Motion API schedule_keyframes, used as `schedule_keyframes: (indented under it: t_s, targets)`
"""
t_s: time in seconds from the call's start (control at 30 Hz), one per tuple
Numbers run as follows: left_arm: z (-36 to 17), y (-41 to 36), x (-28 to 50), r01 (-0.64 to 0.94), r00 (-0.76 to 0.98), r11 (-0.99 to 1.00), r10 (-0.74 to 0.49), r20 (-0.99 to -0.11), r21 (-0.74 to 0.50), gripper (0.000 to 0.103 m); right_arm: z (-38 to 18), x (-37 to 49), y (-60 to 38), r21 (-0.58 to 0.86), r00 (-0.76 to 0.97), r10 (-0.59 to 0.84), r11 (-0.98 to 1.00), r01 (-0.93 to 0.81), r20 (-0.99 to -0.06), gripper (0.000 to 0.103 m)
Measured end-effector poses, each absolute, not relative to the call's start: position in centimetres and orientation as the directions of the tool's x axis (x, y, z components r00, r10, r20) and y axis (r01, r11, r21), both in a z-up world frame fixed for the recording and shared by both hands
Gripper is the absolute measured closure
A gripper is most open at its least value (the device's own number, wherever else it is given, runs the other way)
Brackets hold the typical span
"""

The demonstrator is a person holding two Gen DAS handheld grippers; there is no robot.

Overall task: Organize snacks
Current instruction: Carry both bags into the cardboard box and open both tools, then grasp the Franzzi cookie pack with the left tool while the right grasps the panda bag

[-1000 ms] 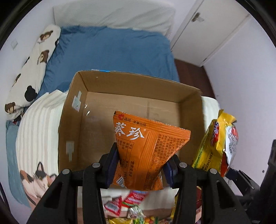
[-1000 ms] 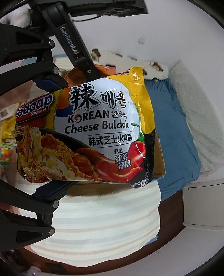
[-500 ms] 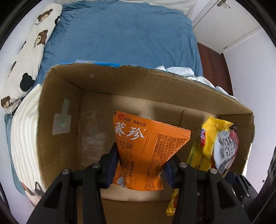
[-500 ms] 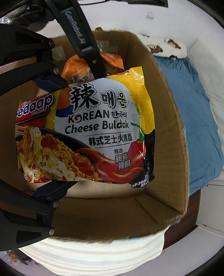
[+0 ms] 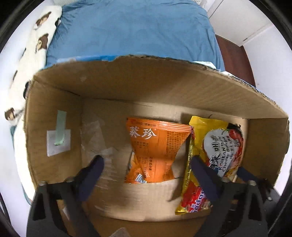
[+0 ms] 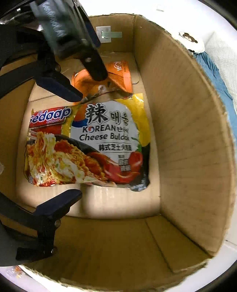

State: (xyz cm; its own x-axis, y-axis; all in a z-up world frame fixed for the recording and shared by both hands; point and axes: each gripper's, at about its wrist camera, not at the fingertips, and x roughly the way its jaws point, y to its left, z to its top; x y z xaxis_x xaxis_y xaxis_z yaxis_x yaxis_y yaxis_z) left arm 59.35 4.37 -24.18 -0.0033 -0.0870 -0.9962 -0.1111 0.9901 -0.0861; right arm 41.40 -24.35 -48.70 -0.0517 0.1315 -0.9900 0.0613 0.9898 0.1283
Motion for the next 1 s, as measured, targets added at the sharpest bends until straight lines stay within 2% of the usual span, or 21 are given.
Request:
schedule_keyframes:
  t_s: [0.37,1.0]
  targets:
    - [-20.0,4.1,56.3,-0.082,0.146,0.992,-0.084,-0.986,-0.097,0.001,-45.3,38.9,-22.7,0.123,0.05,0.123,0.992,0.001,-0.991,0.002]
    - [-8.3,3.9,43.5,-0.024,0.451,0.995,-0.071,-0.89,-0.092,0.001,-32.9,26.2,-24.6,0.148,0.356,0.155,0.988,-0.047,-0.922,0.002]
